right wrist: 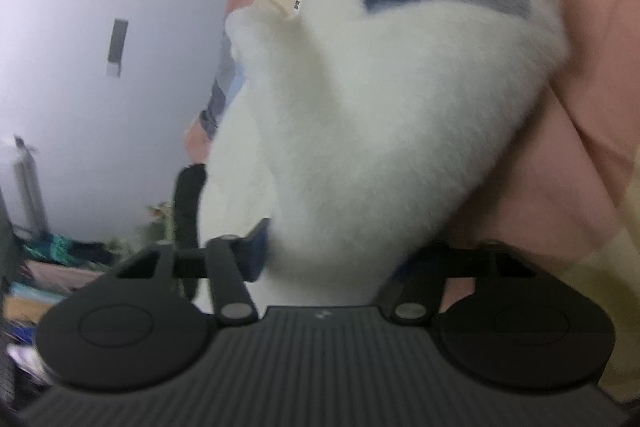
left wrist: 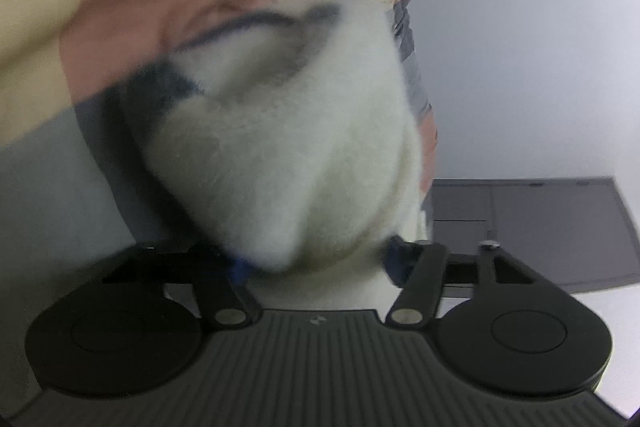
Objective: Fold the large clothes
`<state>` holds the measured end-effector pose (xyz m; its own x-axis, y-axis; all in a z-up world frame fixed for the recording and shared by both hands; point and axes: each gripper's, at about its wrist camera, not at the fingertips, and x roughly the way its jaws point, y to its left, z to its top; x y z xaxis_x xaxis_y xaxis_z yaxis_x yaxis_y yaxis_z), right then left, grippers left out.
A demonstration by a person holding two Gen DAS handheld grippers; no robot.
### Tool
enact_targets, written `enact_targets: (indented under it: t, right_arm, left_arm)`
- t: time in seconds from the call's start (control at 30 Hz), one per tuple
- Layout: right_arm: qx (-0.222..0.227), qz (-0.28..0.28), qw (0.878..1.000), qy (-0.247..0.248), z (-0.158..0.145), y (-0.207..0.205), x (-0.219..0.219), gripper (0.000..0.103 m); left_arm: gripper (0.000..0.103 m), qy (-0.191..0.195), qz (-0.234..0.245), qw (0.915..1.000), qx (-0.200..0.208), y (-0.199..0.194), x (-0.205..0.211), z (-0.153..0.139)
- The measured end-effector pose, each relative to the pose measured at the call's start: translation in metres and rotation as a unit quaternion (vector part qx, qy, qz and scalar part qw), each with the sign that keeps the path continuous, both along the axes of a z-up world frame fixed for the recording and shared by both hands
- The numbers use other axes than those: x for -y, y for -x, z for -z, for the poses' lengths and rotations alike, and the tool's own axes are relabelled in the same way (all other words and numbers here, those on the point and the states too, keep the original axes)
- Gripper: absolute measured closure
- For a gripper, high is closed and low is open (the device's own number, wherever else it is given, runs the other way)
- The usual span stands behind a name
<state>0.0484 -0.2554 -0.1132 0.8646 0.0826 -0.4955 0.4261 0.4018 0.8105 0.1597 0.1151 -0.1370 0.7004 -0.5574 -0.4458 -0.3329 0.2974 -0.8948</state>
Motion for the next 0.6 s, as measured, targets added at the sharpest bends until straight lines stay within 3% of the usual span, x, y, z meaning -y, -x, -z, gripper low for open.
enact_targets:
  t: [0.1, 0.2, 0.47, 0.6]
  right_arm:
    - [-0.002, -0.015, 0.998, 0.057, -0.011, -0.004, -0.008, 0.065]
    - [0.006, -0.026, 0.994, 0.103, -0.023, -0.002, -0.015, 0.068]
    - [0.047, -0.045, 0.984, 0.165, -0.064, 0.041, -0.024, 0.069]
    - [0.053, -0.065, 0.982, 0.171, -0.090, 0.069, -0.031, 0.069]
  left_arm:
    - [0.057, -0.031, 0.001, 0.9994, 0.014, 0.006, 0.000, -0.012]
    - [0.061, -0.051, 0.000, 0.9982, 0.031, 0.017, 0.005, -0.027]
    - [0.062, -0.105, 0.029, 0.9882, 0.108, 0.066, 0.008, -0.091]
    - [0.062, -0.139, 0.046, 0.9806, 0.130, 0.099, 0.011, -0.123]
